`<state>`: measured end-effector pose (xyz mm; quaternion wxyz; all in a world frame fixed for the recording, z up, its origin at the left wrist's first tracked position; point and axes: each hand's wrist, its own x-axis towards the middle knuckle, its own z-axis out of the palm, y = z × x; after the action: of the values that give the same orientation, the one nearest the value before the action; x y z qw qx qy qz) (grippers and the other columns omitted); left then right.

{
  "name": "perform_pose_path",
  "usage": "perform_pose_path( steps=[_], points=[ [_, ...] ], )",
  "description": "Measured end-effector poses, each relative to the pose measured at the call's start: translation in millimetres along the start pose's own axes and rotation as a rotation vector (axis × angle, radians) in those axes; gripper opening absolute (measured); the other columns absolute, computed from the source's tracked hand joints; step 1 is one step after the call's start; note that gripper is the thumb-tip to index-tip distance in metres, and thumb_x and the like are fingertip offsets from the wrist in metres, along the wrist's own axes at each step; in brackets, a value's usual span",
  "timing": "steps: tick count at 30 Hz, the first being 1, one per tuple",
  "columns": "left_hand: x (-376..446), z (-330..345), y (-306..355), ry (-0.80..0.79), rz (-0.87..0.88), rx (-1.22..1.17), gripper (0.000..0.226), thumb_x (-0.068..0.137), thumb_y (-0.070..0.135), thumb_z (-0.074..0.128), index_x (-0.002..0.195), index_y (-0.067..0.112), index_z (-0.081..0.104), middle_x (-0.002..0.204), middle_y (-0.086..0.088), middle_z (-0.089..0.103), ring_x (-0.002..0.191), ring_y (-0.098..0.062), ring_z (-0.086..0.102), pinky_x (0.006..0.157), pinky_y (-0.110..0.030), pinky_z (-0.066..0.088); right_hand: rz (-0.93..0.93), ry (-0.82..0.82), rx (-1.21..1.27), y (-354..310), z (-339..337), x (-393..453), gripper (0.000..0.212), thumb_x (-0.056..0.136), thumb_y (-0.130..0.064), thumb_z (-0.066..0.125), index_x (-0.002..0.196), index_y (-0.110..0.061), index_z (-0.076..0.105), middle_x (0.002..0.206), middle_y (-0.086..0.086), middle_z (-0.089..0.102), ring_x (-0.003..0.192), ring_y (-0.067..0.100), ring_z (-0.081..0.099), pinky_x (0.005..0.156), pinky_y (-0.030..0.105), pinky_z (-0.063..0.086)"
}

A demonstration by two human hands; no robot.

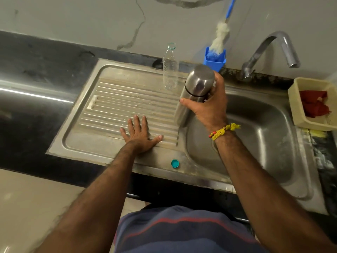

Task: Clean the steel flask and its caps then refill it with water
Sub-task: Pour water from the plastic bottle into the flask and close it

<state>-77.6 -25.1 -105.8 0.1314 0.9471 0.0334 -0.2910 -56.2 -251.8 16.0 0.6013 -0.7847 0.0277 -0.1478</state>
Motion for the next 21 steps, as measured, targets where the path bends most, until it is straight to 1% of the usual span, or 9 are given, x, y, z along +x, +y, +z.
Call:
perform_pose_path(
  steps=[2, 6, 10, 12, 14, 15, 18, 21],
  points=[
    [-0.7, 0.4, 0.6, 0.007, 0.005, -0.003, 0.114, 0.086, 0.085, 0.039, 0.157, 0.024, -0.027, 0.161, -0.009, -0.039, 0.148, -0.034, -0.035, 0.116, -0.066, -0.018, -0.011, 0.019, 0.004, -0.4, 2.9, 1.6, 0.109, 0.055, -0.016, 0.097, 0.144, -0.009, 0.035, 0.127, 0.000, 0.062, 0.110, 0.008, 0.065, 0.087, 0.038, 0.060],
    [-0.8, -0.2, 1.1, -0.001, 0.017, -0.001, 0.115, 0.086, 0.085, 0.039, 0.156, 0.023, -0.029, 0.160, -0.010, -0.040, 0.147, -0.036, -0.036, 0.113, -0.066, -0.020, -0.034, 0.007, -0.009, -2.0, 11.9, 7.0, 0.107, 0.054, -0.020, 0.097, 0.142, -0.009, 0.037, 0.127, 0.001, 0.062, 0.110, 0.011, 0.065, 0.087, 0.040, 0.060],
    [0.6, -5.7, -1.4, -0.035, 0.013, 0.004, 0.118, 0.086, 0.084, 0.040, 0.155, 0.020, -0.031, 0.159, -0.012, -0.041, 0.146, -0.038, -0.036, 0.113, -0.067, -0.019, -0.046, -0.018, -0.043, -6.3, 32.7, 17.2, 0.105, 0.054, -0.021, 0.097, 0.141, -0.013, 0.039, 0.113, -0.014, 0.063, 0.099, -0.004, 0.065, 0.083, 0.028, 0.059],
    [0.6, -4.3, -0.4, -0.035, 0.020, -0.003, 0.120, 0.086, 0.084, 0.041, 0.154, 0.017, -0.033, 0.160, -0.012, -0.041, 0.146, -0.038, -0.036, 0.113, -0.067, -0.019, -0.038, -0.030, -0.051, -6.9, 44.3, 23.2, 0.105, 0.053, -0.022, 0.097, 0.140, -0.015, 0.039, 0.107, -0.019, 0.063, 0.096, -0.005, 0.065, 0.082, 0.029, 0.060],
    [0.8, -2.5, 0.1, -0.027, 0.022, -0.005, 0.121, 0.087, 0.084, 0.040, 0.154, 0.014, -0.033, 0.160, -0.013, -0.040, 0.146, -0.037, -0.037, 0.113, -0.067, -0.019, -0.030, -0.032, -0.055, -9.2, 58.5, 30.0, 0.105, 0.051, -0.025, 0.097, 0.140, -0.018, 0.041, 0.102, -0.021, 0.064, 0.095, -0.001, 0.067, 0.083, 0.034, 0.060],
    [1.1, -2.3, 0.3, -0.029, 0.020, -0.006, 0.122, 0.087, 0.084, 0.040, 0.153, 0.013, -0.033, 0.159, -0.013, -0.041, 0.146, -0.038, -0.037, 0.113, -0.067, -0.019, -0.028, -0.033, -0.052, -10.5, 66.6, 33.6, 0.105, 0.050, -0.027, 0.097, 0.139, -0.019, 0.042, 0.102, -0.019, 0.065, 0.096, 0.002, 0.067, 0.084, 0.036, 0.060],
    [1.9, -5.3, 0.5, -0.058, 0.011, -0.005, 0.122, 0.086, 0.084, 0.040, 0.152, 0.014, -0.035, 0.158, -0.013, -0.043, 0.145, -0.038, -0.039, 0.112, -0.067, -0.020, -0.036, -0.059, -0.040, -15.8, 91.6, 45.0, 0.104, 0.050, -0.029, 0.097, 0.139, -0.020, 0.042, 0.112, -0.007, 0.068, 0.101, 0.010, 0.067, 0.086, 0.039, 0.059],
    [2.9, -11.0, -1.1, -0.110, 0.019, 0.000, 0.130, 0.083, 0.085, 0.046, 0.151, 0.013, -0.037, 0.156, -0.013, -0.045, 0.143, -0.040, -0.041, 0.112, -0.070, -0.019, -0.028, -0.064, -0.037, -20.7, 119.0, 58.5, 0.099, 0.050, -0.030, 0.095, 0.135, -0.021, 0.044, 0.111, -0.006, 0.068, 0.100, 0.010, 0.067, 0.087, 0.036, 0.058]
  ],
)
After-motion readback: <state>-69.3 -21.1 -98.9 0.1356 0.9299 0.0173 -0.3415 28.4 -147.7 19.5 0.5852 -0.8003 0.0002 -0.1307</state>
